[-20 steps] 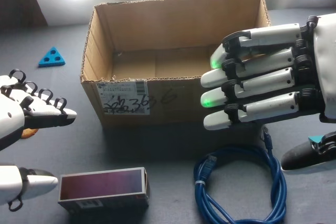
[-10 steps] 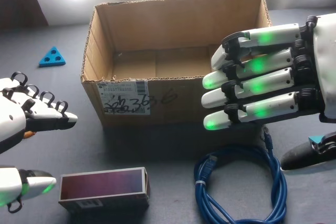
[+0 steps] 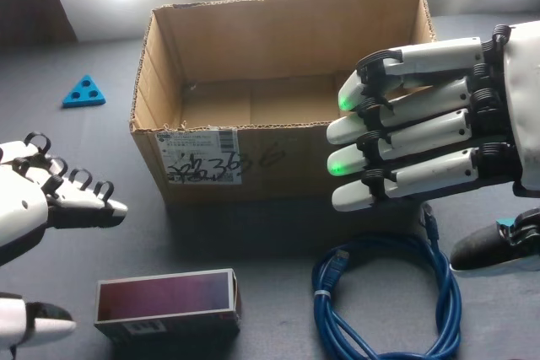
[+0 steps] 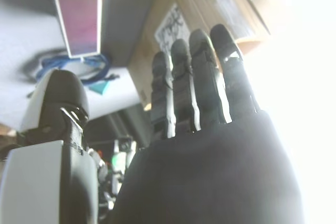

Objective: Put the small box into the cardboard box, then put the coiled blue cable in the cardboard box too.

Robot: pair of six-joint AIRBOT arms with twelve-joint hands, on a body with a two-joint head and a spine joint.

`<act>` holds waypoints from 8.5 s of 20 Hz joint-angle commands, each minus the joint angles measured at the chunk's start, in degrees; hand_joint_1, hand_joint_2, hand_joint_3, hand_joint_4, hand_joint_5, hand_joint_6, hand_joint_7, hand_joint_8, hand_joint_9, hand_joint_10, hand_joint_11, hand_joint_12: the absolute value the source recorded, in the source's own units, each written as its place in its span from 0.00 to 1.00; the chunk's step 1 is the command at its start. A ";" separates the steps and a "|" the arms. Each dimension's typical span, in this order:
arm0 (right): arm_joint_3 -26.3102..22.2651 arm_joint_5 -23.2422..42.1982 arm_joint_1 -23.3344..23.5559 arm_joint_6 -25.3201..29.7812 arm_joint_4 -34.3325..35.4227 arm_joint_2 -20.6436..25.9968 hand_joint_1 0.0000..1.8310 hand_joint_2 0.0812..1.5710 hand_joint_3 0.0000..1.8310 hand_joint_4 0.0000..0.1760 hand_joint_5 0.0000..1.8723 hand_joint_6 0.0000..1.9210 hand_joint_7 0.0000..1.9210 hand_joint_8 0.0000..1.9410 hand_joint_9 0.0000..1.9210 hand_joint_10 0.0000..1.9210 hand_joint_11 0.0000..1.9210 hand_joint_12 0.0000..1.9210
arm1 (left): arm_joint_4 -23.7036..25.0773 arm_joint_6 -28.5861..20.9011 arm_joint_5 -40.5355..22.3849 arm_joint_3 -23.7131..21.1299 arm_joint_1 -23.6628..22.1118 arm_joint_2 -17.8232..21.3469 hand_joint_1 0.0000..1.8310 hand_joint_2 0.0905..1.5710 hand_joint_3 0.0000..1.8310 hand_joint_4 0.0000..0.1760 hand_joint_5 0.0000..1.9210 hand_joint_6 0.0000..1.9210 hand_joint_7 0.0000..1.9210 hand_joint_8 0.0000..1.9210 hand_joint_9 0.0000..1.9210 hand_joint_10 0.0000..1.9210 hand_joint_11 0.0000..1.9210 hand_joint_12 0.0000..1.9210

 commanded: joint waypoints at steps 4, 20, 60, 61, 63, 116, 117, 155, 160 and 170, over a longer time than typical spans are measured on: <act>-0.18 4.78 0.25 -0.21 4.84 0.58 0.38 0.68 0.00 0.00 0.34 0.00 0.31 0.00 0.28 0.00 0.00 0.58 | -7.85 7.54 -6.12 -0.12 -0.44 -1.64 0.49 0.70 0.00 0.00 0.23 0.00 0.25 0.00 0.22 0.01 0.01 0.46; -0.18 4.78 0.21 -0.20 4.83 0.62 0.45 0.66 0.00 0.00 0.35 0.00 0.32 0.00 0.29 0.00 0.02 0.56 | -24.49 20.03 -14.20 1.26 2.12 -12.13 0.56 0.68 0.00 0.00 0.14 0.00 0.19 0.00 0.18 0.00 0.00 0.39; -0.18 4.79 0.09 -0.20 4.84 0.63 0.51 0.64 0.00 0.00 0.35 0.00 0.32 0.00 0.30 0.00 0.03 0.59 | -29.41 18.83 -27.25 4.33 9.81 -30.57 0.65 0.62 0.00 0.00 0.15 0.01 0.19 0.00 0.18 0.00 0.00 0.44; -0.18 4.79 0.08 -0.20 4.84 0.63 0.50 0.65 0.00 0.00 0.34 0.00 0.31 0.00 0.29 0.00 0.01 0.59 | -29.34 18.72 -27.26 4.69 9.82 -30.78 0.66 0.64 0.00 0.00 0.16 0.00 0.19 0.00 0.18 0.00 0.00 0.44; -0.18 4.79 0.08 -0.20 4.84 0.63 0.51 0.64 0.00 0.00 0.35 0.00 0.32 0.00 0.29 0.00 0.02 0.59 | -29.42 18.46 -27.68 5.08 9.82 -30.97 0.65 0.64 0.00 0.00 0.17 0.00 0.20 0.00 0.20 0.01 0.00 0.46; -0.18 4.79 0.08 -0.20 4.84 0.64 0.50 0.64 0.00 0.00 0.34 0.00 0.31 0.00 0.28 0.00 0.01 0.58 | -12.12 8.68 -26.45 23.61 -1.45 -20.09 0.75 0.71 0.00 0.00 0.46 0.54 0.50 0.57 0.43 0.67 0.31 0.59; -0.18 4.79 0.08 -0.20 4.84 0.65 0.51 0.64 0.00 0.00 0.34 0.00 0.31 0.00 0.28 0.00 0.02 0.59 | -12.00 8.86 -26.33 23.83 -1.96 -20.08 0.75 0.71 0.00 0.00 0.46 0.53 0.50 0.57 0.44 0.67 0.32 0.59; -0.18 4.79 0.08 -0.20 4.84 0.64 0.51 0.64 0.00 0.00 0.33 0.00 0.31 0.00 0.28 0.00 0.09 0.49 | -7.81 13.71 -9.83 26.50 -24.86 -27.52 0.75 0.72 0.00 0.00 0.43 0.56 0.49 0.60 0.42 0.69 0.31 0.61; -0.18 4.80 0.08 -0.20 4.84 0.64 0.50 0.64 0.00 0.00 0.33 0.00 0.31 0.00 0.28 0.00 0.08 0.49 | -7.43 12.54 -9.78 26.95 -25.50 -29.54 0.75 0.71 0.00 0.00 0.45 0.53 0.49 0.58 0.43 0.69 0.31 0.59; -0.18 4.80 0.08 -0.20 4.84 0.64 0.51 0.63 0.00 0.00 0.33 0.00 0.31 0.00 0.28 0.00 0.08 0.49 | -8.17 11.00 -11.16 26.26 -24.89 -32.69 0.75 0.72 0.00 0.00 0.44 0.54 0.49 0.58 0.41 0.71 0.29 0.61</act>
